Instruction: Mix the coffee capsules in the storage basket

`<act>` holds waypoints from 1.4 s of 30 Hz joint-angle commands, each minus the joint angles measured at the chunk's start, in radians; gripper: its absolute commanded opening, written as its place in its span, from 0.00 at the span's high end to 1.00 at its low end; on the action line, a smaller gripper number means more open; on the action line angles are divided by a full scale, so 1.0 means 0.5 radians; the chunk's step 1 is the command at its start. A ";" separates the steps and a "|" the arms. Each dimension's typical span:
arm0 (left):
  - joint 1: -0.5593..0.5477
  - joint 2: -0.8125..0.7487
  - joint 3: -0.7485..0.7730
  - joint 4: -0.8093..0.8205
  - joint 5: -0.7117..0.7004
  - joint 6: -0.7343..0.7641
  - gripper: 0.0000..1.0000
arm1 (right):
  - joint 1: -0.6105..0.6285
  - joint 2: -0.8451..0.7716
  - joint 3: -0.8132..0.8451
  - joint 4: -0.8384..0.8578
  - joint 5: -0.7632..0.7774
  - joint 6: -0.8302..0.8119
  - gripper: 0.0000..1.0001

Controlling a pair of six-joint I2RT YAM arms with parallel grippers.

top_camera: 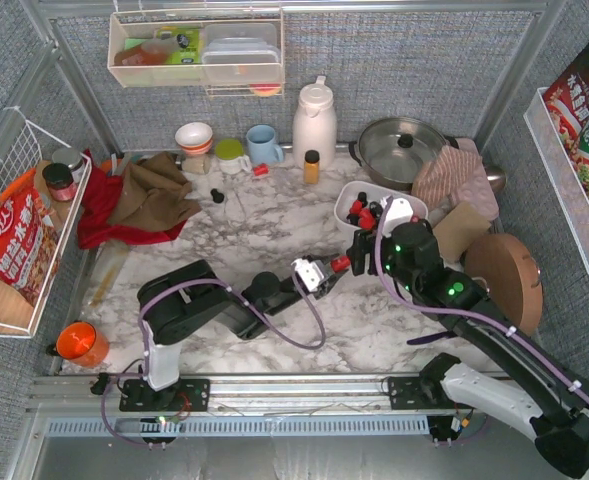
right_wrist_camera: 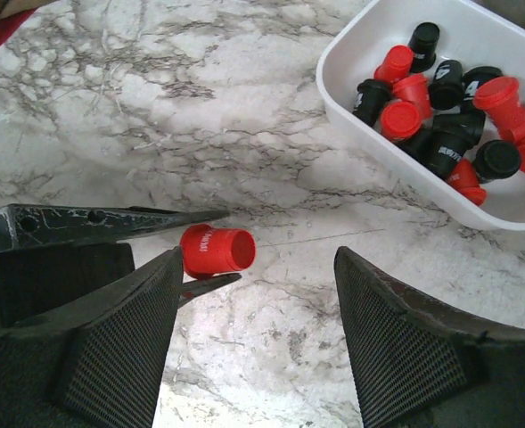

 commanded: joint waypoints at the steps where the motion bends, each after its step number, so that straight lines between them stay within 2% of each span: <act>1: -0.027 0.020 0.014 0.452 0.036 0.123 0.60 | 0.027 -0.050 -0.012 -0.016 -0.073 0.055 0.27; 12: -0.092 0.036 0.044 0.529 0.042 0.189 0.60 | 0.033 0.004 -0.107 0.112 -0.290 0.169 0.27; 24: -0.142 -0.094 0.039 0.529 0.062 0.211 0.60 | 0.027 -0.070 -0.120 0.070 -0.254 0.217 0.28; 42: -0.173 -0.216 0.061 0.528 0.075 0.253 0.60 | 0.009 -0.189 -0.179 0.164 -0.434 0.528 0.38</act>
